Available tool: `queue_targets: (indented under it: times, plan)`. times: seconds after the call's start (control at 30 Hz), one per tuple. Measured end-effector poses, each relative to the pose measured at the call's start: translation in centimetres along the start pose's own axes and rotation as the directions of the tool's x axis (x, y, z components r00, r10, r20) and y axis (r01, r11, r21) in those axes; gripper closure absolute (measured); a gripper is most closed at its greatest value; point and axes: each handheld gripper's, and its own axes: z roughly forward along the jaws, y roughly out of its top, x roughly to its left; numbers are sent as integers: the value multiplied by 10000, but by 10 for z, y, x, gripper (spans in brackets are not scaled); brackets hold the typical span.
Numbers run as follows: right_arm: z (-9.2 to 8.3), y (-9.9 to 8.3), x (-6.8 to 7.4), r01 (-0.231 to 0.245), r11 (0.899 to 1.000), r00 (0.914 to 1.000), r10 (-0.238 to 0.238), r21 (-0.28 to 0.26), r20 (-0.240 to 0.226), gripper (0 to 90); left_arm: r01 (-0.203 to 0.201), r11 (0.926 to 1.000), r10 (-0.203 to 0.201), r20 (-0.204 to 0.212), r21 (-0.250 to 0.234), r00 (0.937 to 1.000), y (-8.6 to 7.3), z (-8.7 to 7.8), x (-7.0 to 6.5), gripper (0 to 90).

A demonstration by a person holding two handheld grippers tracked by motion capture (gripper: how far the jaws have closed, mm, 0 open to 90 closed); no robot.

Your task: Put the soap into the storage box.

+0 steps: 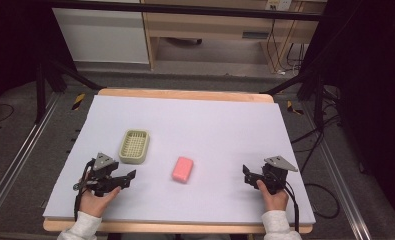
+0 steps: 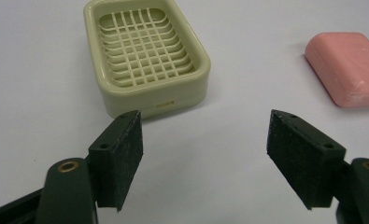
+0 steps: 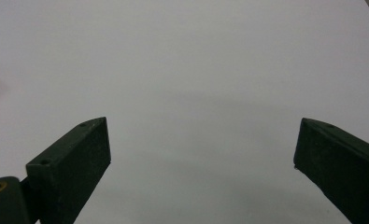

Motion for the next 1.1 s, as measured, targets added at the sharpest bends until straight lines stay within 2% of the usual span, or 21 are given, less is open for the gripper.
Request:
queue_targets:
  times: [0.4, 0.5, 1.1]
  plan:
    - [0, 0, 2, 42, 10000, 10000, -42, -29, -70, 43, -297, 9996, 297, 286, 5, 9991, 5, 2, -17, 257]
    - [0, 0, 2, 53, 10000, 10000, -54, -29, -80, 42, -461, 9988, 456, 349, 137, 9983, 6, 3, -20, 255]
    - [0, 0, 4, 124, 9999, 9998, -124, -30, -123, 42, -577, 9983, 581, 617, -84, 9964, 16, 2, -33, 253]
